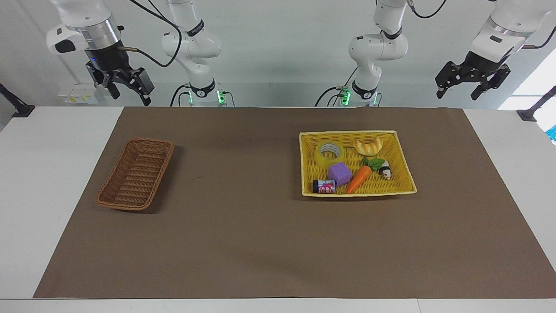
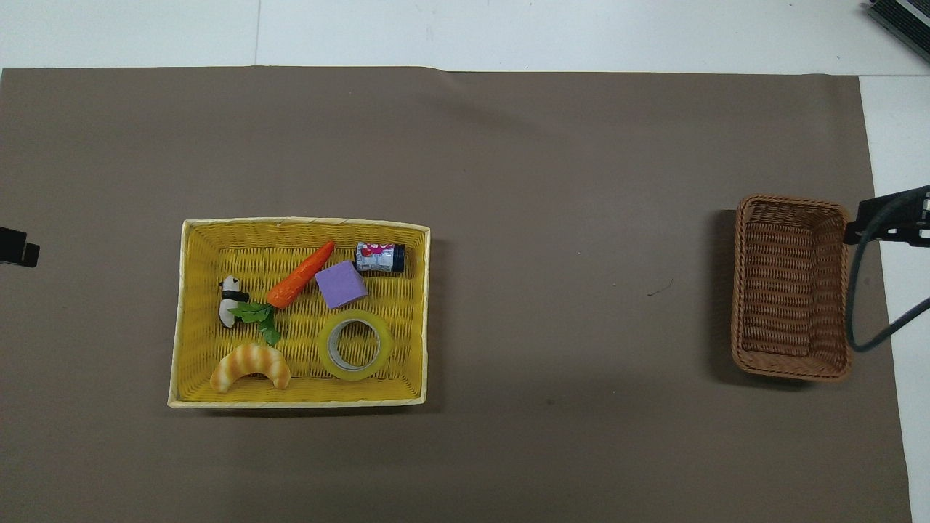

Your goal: Move tape to another basket

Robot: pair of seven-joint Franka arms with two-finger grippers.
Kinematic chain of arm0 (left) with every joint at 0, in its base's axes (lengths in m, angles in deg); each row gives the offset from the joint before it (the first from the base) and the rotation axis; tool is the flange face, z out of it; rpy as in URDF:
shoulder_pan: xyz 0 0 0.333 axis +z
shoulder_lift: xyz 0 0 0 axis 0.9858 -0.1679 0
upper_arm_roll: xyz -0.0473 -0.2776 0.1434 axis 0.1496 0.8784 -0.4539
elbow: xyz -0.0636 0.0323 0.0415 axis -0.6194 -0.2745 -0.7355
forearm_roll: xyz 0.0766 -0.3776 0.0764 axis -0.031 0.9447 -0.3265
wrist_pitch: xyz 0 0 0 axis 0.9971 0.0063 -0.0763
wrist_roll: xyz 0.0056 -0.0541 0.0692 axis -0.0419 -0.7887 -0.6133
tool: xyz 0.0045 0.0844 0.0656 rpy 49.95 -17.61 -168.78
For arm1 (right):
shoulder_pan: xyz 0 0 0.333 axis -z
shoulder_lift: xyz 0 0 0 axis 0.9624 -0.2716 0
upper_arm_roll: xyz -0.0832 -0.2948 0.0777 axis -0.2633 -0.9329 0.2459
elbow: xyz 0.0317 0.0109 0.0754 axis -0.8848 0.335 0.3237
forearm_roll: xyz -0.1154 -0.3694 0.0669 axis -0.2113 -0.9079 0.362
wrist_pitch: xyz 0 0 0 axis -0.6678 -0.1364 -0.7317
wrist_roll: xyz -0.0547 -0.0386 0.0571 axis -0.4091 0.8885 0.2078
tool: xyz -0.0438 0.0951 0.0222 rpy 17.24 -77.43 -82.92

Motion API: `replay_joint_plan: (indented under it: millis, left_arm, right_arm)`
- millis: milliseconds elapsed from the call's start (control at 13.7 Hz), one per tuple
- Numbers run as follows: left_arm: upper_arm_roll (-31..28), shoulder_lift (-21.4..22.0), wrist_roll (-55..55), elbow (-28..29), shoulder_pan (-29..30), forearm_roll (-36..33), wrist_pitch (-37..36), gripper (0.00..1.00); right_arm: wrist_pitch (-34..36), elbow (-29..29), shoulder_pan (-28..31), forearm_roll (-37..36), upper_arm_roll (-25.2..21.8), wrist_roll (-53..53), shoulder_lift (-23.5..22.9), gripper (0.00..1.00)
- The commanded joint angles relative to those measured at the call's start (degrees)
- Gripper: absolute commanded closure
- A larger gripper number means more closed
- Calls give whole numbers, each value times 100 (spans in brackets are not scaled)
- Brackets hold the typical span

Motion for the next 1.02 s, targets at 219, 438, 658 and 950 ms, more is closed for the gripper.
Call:
replay_joint_plan:
  millis: [219, 438, 658, 950]
  left_arm:
    - [-66, 190, -112, 200, -57, 31, -118, 0]
    - [-66, 207, -138, 226, -66, 31, -144, 0]
    - [-66, 207, -112, 235, -4, 40, -109, 0]
    - [-66, 277, -138, 358, 22, 49, -91, 0]
  right_arm:
    - [-115, 127, 44, 145, -46, -212, 117, 0]
    - [-159, 127, 44, 93, -46, -221, 108, 0]
    - [-159, 136, 35, 40, -37, -528, 117, 0]
    - [-150, 171, -17, 40, -37, -573, 135, 0]
